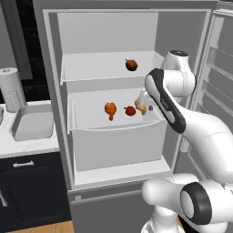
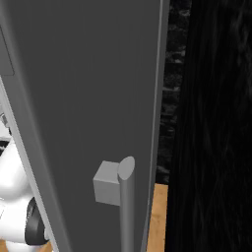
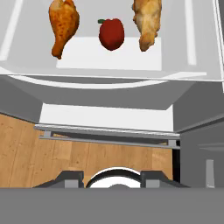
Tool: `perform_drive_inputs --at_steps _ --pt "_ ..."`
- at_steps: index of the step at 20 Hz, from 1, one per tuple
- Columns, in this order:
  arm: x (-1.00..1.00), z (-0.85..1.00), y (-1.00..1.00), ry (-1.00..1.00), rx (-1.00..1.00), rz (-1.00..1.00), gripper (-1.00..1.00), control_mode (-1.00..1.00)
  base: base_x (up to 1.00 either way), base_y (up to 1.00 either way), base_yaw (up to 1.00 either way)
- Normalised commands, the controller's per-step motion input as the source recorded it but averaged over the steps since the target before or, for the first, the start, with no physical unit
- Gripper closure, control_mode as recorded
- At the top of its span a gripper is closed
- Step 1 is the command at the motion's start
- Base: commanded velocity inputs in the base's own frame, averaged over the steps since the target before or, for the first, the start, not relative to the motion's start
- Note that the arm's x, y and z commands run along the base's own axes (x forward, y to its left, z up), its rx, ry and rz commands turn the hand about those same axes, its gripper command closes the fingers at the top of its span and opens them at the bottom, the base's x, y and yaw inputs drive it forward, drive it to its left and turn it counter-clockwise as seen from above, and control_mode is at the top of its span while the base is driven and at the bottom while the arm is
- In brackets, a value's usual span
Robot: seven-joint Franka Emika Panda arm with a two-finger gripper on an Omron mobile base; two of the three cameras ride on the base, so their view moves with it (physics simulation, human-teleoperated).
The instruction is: Place one bell pepper and one chicken drumstick in each tupperware on the nearby counter, to pack two identical lunches.
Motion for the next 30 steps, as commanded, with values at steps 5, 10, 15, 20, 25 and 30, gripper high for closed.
perform_drive_inputs --at_steps 5,10,15,20,25,30 --pt "-0.08 -0.32 -0.01 -0.07 0.0 -0.01 -1.0 -1.0 0.0 0.0 0.0" --pt "0.0 -0.54 -0.02 -0.15 0.0 0.0 -1.0 -1.0 0.0 0.0 0.0" --pt "0.0 -0.34 -0.02 -0.1 -0.01 0.0 -1.0 -1.0 0.0 0.0 0.0" --pt "0.08 -0.24 -0.26 0.0 -0.05 -0.03 -1.0 -1.0 0.0 0.0 0.0" --pt "0.42 -0.31 -0.13 -0.08 -0.04 0.0 -1.0 -1.0 0.0 0.0 0.0" --pt "0.6 -0.07 -0.02 -0.02 0.0 -0.01 -1.0 -1.0 0.0 0.0 0.0"
